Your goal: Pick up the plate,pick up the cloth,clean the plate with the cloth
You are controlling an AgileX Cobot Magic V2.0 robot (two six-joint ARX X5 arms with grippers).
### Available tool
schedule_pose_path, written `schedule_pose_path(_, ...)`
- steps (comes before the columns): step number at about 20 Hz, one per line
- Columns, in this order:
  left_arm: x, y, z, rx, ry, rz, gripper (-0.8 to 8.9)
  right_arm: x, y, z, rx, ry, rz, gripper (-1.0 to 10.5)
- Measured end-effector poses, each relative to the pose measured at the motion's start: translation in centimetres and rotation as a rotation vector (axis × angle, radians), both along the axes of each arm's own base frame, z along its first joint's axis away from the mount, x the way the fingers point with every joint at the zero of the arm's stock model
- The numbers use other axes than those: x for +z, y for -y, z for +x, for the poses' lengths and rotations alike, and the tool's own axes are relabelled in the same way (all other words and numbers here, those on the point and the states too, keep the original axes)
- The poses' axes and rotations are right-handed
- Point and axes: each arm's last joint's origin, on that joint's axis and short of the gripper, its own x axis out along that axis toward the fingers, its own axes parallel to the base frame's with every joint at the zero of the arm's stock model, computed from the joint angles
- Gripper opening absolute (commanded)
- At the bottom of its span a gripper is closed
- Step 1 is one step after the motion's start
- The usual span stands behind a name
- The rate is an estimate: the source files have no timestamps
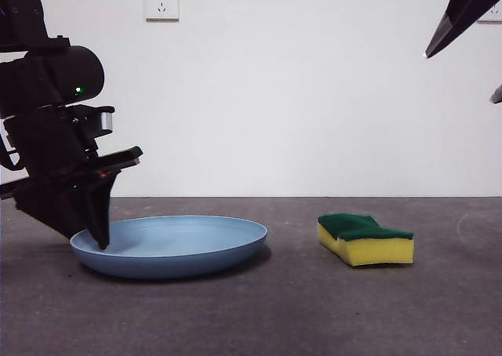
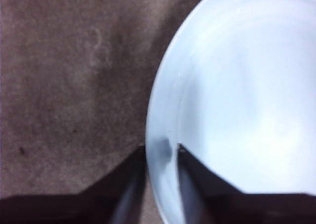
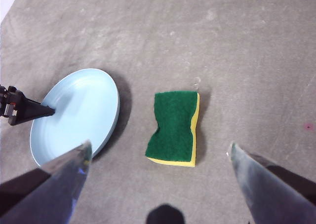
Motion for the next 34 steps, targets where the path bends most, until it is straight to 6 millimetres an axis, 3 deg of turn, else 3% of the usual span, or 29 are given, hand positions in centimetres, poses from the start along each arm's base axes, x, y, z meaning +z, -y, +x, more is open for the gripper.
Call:
schedule_pose_path(6,1.5,0.1,0.0,-0.007,0.063,-0.034,-0.08,0.3,-0.2,0.2,0.009,0.001,-0.002,4.7)
schedule_pose_path(11,6.4,-0.4,-2.1,-0.013,0.18,-0.048,-0.08,2.2,-2.7,2.5,0.072,-0.04,-0.1,4.7)
schedule_pose_path(16,11.8,-1.3,-5.7,-0.03,0.331,-0.078,-0.08,1.2,-7.1,6.6,0.172,-0.169,-0.282,4.7)
schedule_pose_path(19,13.8,-1.9,-7.9,-0.036,0.369,-0.083,-0.08,-0.5,-9.8,9.1,0.207,-0.208,-0.358,4.7)
schedule_pose_path(22,14.9,-2.3,-9.3,-0.037,0.4,-0.09,-0.08,-3.8,-11.4,10.9,0.21,-0.269,-0.438,4.7)
schedule_pose_path(25,15.1,-2.4,-9.8,-0.05,0.395,-0.079,-0.08,-6.9,-11.9,11.9,0.217,-0.355,-0.48,4.7)
schedule_pose_path(31,15.0,-2.4,-9.9,-0.057,0.382,-0.071,-0.08,-10.5,-12.3,13.0,0.23,-0.448,-0.512,4.6)
schedule_pose_path(32,15.0,-2.4,-9.9,-0.057,0.382,-0.071,-0.08,-10.5,-12.4,13.0,0.23,-0.445,-0.511,3.8)
schedule_pose_path(34,14.9,-2.4,-9.9,-0.057,0.382,-0.071,-0.08,-10.5,-12.4,13.1,0.228,-0.434,-0.507,0.9)
